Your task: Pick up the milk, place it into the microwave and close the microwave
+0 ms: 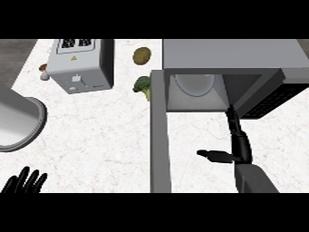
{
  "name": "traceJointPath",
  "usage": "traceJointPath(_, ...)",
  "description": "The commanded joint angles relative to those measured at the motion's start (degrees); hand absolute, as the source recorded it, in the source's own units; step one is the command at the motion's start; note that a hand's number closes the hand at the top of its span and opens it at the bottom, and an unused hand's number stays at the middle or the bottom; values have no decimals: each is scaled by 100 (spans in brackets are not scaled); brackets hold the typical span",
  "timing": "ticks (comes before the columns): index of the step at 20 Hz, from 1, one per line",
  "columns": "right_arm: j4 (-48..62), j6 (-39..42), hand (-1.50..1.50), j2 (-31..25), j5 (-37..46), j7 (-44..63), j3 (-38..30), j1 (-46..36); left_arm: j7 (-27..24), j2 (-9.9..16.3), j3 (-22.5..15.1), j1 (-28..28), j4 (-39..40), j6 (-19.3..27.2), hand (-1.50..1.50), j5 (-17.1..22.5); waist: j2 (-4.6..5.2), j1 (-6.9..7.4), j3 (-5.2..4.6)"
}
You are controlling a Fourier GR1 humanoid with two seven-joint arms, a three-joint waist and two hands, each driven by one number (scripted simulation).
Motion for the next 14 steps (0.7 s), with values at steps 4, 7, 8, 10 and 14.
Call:
traceJointPath(4, -1206, 633, 150, -510, -253, 25, 25, 1021, -206, -75, -708, -253, 477, -263, -150, -833, -16, -76, -6)
traceJointPath(7, -1625, 573, 150, -520, -262, 3, 93, 1538, 211, 231, -687, -743, 637, -382, -150, -832, -4, -85, -6)
traceJointPath(8, -1788, 669, 150, -640, -301, 174, 93, 1634, -57, 224, -840, -506, 657, -557, -150, -934, -4, -37, -5)
traceJointPath(10, -1973, 785, -150, -754, -404, 107, 33, 1960, 404, 9, -1051, -1360, 874, -63, 150, -1431, 5, -118, -5)
traceJointPath(14, -2667, 1156, -150, -1069, -847, 583, -213, 2393, -171, 3, -1361, -1322, 1072, -33, 150, -2070, 6, -29, -3)
